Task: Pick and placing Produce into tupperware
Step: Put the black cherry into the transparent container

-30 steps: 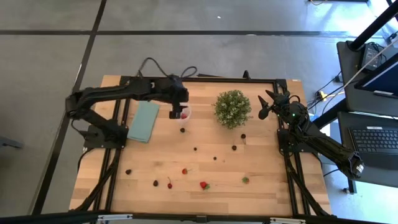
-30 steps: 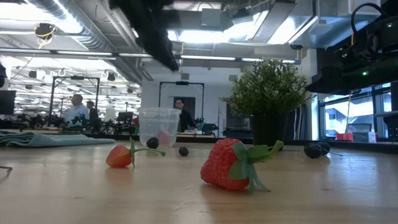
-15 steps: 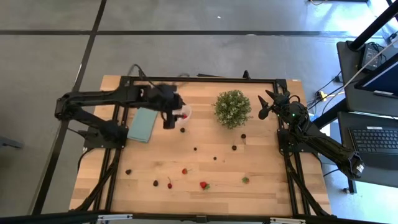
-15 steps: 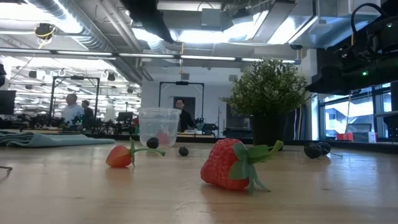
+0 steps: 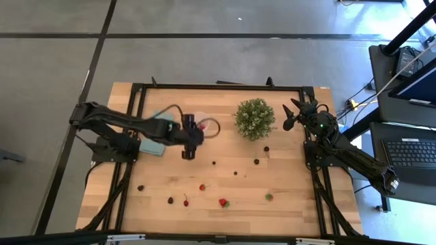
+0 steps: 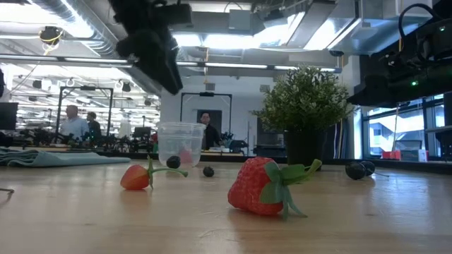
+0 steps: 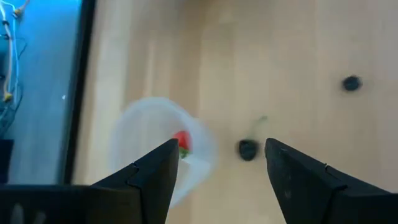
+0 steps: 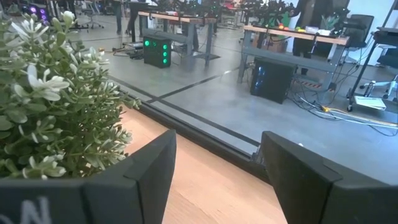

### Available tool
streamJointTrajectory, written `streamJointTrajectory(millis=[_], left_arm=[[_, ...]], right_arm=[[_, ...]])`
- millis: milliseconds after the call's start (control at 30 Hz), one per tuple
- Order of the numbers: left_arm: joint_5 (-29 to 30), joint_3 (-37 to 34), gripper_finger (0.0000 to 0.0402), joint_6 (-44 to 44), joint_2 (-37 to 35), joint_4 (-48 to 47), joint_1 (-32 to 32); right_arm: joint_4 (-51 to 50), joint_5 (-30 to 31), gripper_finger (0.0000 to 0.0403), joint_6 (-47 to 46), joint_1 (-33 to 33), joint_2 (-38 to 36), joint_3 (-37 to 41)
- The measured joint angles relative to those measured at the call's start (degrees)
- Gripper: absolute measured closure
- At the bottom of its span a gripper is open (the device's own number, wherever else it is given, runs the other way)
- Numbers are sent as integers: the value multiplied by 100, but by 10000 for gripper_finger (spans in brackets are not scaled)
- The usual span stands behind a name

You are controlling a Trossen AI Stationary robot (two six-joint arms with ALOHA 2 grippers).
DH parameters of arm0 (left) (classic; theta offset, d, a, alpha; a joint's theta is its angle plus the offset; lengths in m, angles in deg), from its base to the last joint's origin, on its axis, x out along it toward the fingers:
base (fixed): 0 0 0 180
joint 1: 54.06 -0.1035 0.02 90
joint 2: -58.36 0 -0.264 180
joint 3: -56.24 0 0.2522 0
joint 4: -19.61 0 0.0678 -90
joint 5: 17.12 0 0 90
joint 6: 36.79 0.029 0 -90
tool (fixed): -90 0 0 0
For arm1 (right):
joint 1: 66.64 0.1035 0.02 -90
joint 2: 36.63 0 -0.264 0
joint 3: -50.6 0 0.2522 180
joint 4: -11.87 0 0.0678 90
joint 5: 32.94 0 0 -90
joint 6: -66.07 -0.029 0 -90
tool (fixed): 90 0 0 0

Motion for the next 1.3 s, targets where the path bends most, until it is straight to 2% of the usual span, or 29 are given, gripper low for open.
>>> streamJointTrajectory(millis=[233,367,600,833,1100,1300], left_arm=[[691,-273,172,-324,759,505,591],[785,-310,172,-709,1255,508,739],[757,-312,172,-1437,1790,590,723],[768,-312,171,-2013,1754,628,435],[593,-310,179,-4172,1753,673,208],[894,-310,177,-5137,1787,678,316]], right_arm=[[1,0,164,214,0,0,-1],[1,0,164,216,0,2,1],[1,0,164,215,0,2,0],[1,0,164,215,0,2,-1],[1,-2,164,9,0,2,0],[1,-2,164,-21,0,2,0]])
